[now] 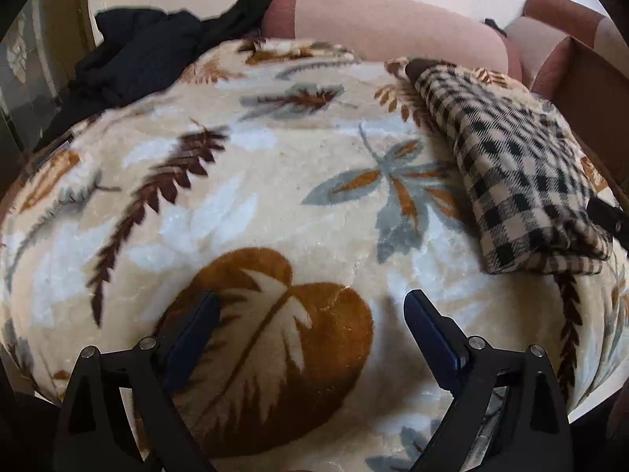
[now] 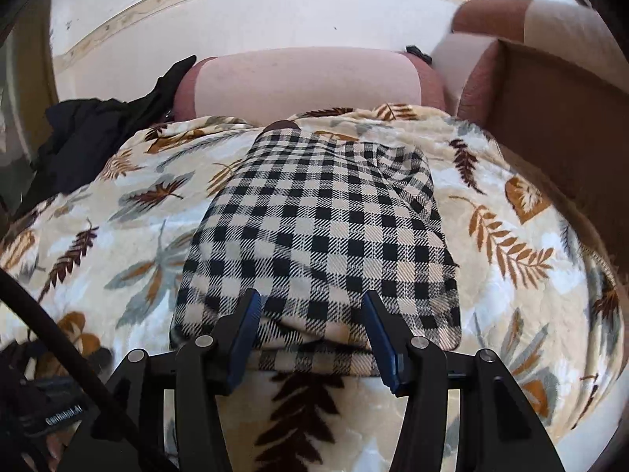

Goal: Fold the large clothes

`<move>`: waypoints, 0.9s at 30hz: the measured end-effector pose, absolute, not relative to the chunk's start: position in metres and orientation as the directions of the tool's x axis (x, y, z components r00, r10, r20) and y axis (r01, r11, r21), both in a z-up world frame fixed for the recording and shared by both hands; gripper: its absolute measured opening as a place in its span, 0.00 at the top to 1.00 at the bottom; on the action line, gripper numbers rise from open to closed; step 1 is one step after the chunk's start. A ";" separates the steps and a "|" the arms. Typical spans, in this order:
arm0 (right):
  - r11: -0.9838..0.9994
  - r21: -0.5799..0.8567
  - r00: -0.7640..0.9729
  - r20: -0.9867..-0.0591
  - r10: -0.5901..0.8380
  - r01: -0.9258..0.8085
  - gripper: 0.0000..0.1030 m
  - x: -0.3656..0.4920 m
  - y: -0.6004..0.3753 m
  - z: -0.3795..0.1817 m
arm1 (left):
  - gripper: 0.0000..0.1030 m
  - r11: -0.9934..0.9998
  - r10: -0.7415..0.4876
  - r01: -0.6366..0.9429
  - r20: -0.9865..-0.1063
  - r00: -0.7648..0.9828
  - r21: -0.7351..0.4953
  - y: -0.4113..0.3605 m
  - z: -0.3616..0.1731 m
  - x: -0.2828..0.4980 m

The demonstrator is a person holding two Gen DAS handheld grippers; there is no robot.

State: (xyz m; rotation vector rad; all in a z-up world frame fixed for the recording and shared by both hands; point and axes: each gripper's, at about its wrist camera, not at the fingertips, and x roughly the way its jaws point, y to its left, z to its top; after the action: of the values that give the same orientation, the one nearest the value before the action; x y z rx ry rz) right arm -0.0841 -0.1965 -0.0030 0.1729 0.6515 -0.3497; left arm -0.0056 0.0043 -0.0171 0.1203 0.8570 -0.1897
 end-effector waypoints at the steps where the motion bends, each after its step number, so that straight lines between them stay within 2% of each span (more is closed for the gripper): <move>1: 0.927 0.040 0.740 -0.616 -0.270 0.372 0.43 -0.087 -0.194 -0.003 | 0.09 0.975 -0.118 0.221 -0.746 0.655 0.039 0.003 -0.013 -0.010; 6: 0.918 0.044 0.727 -0.626 -0.283 0.395 0.41 -0.111 -0.187 -0.009 | 0.09 0.966 -0.134 0.251 -0.697 0.705 0.069 -0.001 0.004 -0.032; 11: 0.901 0.067 0.695 -0.662 -0.281 0.428 0.41 -0.132 -0.188 -0.021 | 0.09 0.961 -0.159 0.270 -0.685 0.711 0.057 -0.002 0.014 -0.046; 19: 0.867 0.068 0.628 -0.718 -0.302 0.494 0.41 -0.164 -0.193 -0.044 | 0.09 0.946 -0.211 0.324 -0.716 0.665 0.022 -0.015 0.013 -0.067; 27: 0.843 0.071 0.619 -0.711 -0.332 0.533 0.38 -0.178 -0.201 -0.043 | 0.09 0.927 -0.245 0.375 -0.747 0.618 0.006 -0.034 0.005 -0.088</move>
State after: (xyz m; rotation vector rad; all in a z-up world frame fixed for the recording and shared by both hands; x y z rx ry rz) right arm -0.1783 -0.2013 -0.0433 0.2883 0.7521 -0.5057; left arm -0.0881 -0.0339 0.0049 0.1680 0.8316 -0.3584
